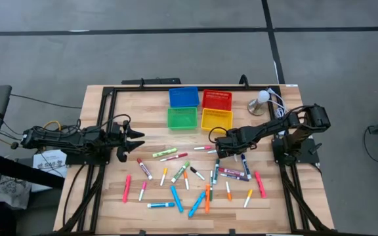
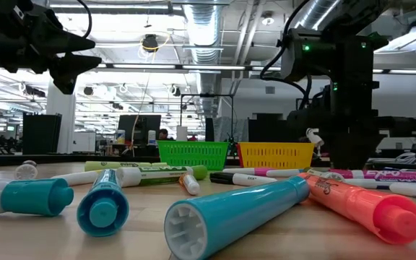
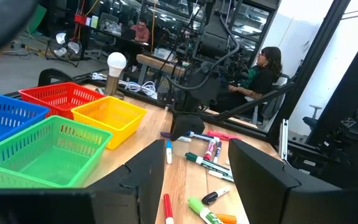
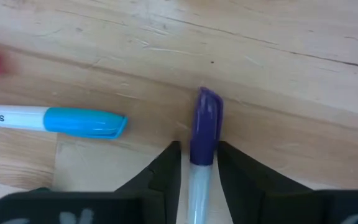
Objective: Pick & Place Markers
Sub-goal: Put the purple highlighter into the red bin
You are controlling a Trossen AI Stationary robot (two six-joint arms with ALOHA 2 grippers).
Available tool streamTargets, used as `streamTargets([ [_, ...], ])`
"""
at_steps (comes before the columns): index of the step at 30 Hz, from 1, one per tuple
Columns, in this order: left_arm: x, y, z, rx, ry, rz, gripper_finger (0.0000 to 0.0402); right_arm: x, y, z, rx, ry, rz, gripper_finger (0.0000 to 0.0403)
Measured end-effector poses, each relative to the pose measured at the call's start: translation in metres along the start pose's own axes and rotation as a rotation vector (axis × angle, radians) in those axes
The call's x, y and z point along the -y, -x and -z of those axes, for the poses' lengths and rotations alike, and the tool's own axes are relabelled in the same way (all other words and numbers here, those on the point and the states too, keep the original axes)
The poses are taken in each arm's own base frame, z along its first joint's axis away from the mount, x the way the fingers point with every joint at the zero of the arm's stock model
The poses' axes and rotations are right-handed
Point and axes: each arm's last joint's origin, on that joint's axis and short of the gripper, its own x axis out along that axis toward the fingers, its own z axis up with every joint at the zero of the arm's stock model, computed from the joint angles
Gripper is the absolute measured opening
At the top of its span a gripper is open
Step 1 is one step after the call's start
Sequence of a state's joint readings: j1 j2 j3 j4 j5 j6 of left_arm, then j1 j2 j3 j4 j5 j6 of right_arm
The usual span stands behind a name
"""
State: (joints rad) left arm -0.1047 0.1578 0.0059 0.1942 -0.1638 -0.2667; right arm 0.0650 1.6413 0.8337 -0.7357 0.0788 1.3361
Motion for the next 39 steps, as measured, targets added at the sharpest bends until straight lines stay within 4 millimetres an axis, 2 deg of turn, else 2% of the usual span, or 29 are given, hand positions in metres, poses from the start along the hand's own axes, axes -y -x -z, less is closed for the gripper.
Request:
streamTargets([
  [11, 0.000, 0.000, 0.000, 0.001, 0.000, 0.000, 0.0177, 0.001, 0.000, 0.000, 0.002, 0.001, 0.005, 0.0040],
  [17, 0.000, 0.000, 0.000, 0.001, 0.000, 0.000, 0.0177, 0.000, 0.003, 0.000, -0.002, 0.001, 0.010, 0.0047],
  [23, 0.000, 0.000, 0.000, 0.001, 0.000, 0.000, 0.0177, -0.008, 0.017, -0.003, -0.006, 0.013, -0.051, 0.0049],
  [31, 0.000, 0.000, 0.000, -0.003, 0.000, -0.001, 0.0177, -0.013, 0.059, -0.006, -0.001, 0.057, -0.199, 0.0049],
  [39, 0.000, -0.001, 0.001, -0.012, -0.002, -0.004, 0.0177, 0.004, 0.108, -0.012, 0.079, 0.110, -0.378, 0.0049],
])
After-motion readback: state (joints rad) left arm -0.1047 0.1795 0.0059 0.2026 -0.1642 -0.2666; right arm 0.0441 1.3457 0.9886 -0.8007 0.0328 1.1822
